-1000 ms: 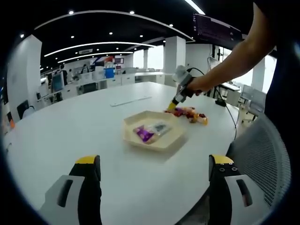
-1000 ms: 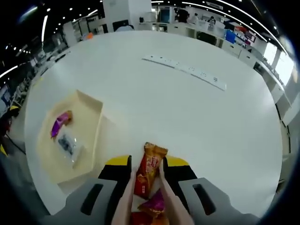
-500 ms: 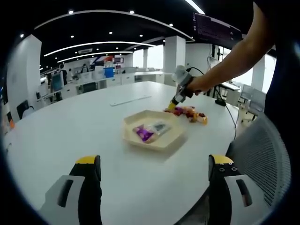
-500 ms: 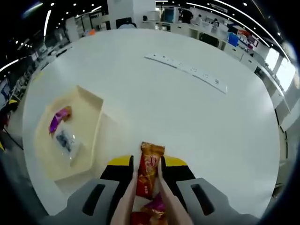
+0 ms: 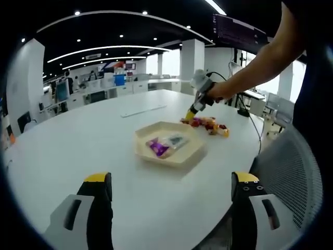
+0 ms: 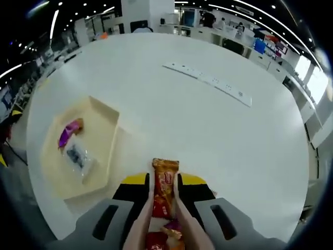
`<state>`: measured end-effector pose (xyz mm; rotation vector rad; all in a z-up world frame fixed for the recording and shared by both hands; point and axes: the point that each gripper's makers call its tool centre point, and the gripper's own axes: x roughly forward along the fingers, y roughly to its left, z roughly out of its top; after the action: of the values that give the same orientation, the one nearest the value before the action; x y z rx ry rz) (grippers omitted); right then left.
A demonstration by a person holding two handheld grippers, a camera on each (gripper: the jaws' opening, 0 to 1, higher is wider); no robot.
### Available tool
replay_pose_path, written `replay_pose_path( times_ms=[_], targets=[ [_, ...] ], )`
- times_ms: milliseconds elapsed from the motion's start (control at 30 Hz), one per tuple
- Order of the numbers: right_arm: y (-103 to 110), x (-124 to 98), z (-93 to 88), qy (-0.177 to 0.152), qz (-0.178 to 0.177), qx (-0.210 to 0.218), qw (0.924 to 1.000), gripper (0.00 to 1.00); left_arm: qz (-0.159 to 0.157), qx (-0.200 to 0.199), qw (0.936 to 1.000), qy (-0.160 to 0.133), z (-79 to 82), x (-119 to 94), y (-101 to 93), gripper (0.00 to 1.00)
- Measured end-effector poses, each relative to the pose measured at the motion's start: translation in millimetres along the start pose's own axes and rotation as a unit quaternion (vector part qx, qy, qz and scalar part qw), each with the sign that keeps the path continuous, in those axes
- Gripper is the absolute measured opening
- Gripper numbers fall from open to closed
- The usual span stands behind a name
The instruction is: Place the target food into the container with the food tongs after gripping and lifting it, then release it inside without dropping or visibly crushing the food.
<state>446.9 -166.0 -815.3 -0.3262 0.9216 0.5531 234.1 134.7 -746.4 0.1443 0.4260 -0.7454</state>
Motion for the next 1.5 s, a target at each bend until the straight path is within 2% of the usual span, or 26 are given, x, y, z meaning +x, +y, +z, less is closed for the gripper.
replay_pose_path(
  times_ms=[200, 267, 433, 833, 933, 1267, 1500],
  targets=[
    [-3.6, -12.9, 11.9, -0.006, 0.005, -0.004, 1.0000, 0.20, 0.000, 0.002, 1.0000, 0.001, -0.4, 0.4, 0.1, 0.92],
    [-5.1, -15.6, 15.9, -0.007, 0.015, 0.008, 0.9998, 0.21, 0.001, 0.001, 1.0000, 0.001, -0.5, 0.6, 0.7, 0.92],
    [-11.2, -28.6, 27.8, -0.014, 0.010, 0.005, 0.9998, 0.20, 0.002, 0.004, 1.0000, 0.001, 0.0, 0.5, 0.5, 0.92],
    [-18.0, -55.2, 57.4, -0.026, 0.016, -0.037, 0.9988, 0.21, 0.005, 0.004, 1.0000, -0.005, 2.7, -0.2, 0.7, 0.95],
    [-20.2, -59.2, 62.3, -0.030, 0.016, -0.042, 0.9985, 0.21, 0.004, 0.003, 0.9999, -0.009, 3.5, 0.6, 1.1, 1.00],
    [-18.3, -76.4, 77.0, -0.041, 0.014, -0.056, 0.9975, 0.21, 0.010, 0.001, 0.9999, -0.011, 4.6, -0.6, 3.3, 1.00],
    [-13.6, -80.2, 80.3, -0.043, 0.018, -0.062, 0.9970, 0.21, 0.011, 0.003, 0.9998, -0.013, 5.2, -0.8, 3.5, 1.00]
  ],
)
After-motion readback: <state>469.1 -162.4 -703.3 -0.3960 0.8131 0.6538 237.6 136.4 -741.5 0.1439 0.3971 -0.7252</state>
